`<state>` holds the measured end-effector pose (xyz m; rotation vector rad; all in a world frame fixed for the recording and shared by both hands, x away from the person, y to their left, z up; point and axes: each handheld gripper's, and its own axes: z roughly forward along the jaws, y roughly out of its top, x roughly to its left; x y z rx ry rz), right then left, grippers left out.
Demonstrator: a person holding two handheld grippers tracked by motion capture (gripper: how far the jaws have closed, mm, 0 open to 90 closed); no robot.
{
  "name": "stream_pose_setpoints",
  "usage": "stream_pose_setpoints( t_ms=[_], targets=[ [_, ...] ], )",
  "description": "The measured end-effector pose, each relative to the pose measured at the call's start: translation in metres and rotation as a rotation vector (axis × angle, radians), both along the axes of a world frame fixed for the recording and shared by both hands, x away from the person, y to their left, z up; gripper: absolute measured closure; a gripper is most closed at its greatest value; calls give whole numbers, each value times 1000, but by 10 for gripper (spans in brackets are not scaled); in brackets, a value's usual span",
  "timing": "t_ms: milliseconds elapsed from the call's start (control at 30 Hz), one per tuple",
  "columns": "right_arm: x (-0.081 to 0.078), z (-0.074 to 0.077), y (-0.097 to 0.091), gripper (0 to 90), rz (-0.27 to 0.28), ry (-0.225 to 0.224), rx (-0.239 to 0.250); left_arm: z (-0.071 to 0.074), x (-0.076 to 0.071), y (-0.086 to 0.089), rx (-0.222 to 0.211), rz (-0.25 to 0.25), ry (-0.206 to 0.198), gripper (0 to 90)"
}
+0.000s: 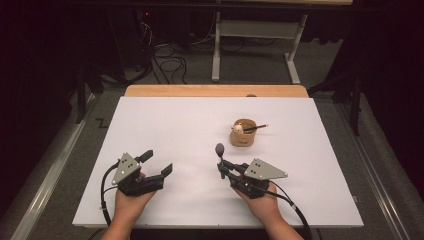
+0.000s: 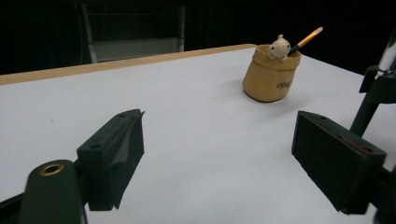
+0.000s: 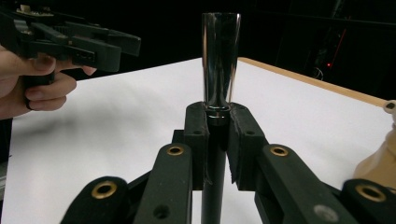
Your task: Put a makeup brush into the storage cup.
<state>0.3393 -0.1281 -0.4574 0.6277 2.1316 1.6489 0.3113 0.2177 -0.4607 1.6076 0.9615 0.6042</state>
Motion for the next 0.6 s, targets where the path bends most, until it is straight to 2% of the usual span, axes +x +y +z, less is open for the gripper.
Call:
stream_pose_setpoints(
  t_ms=[267,467,533,600],
  targets=[
    [0,-1,-5,805,-10,1,1,-5,-2,1,36,13,-16,140],
    [-1,-1,-9,805,-20,-3,-11,-7,-4,-2,68,26,-33,63],
    [-2,-1,-10,805,-28,7,-6,-8,-4,-1,58,32,-29,40],
    [-1,0,-13,804,-31,-4,-12,-8,-4,1,52,39,-30,20]
  ],
)
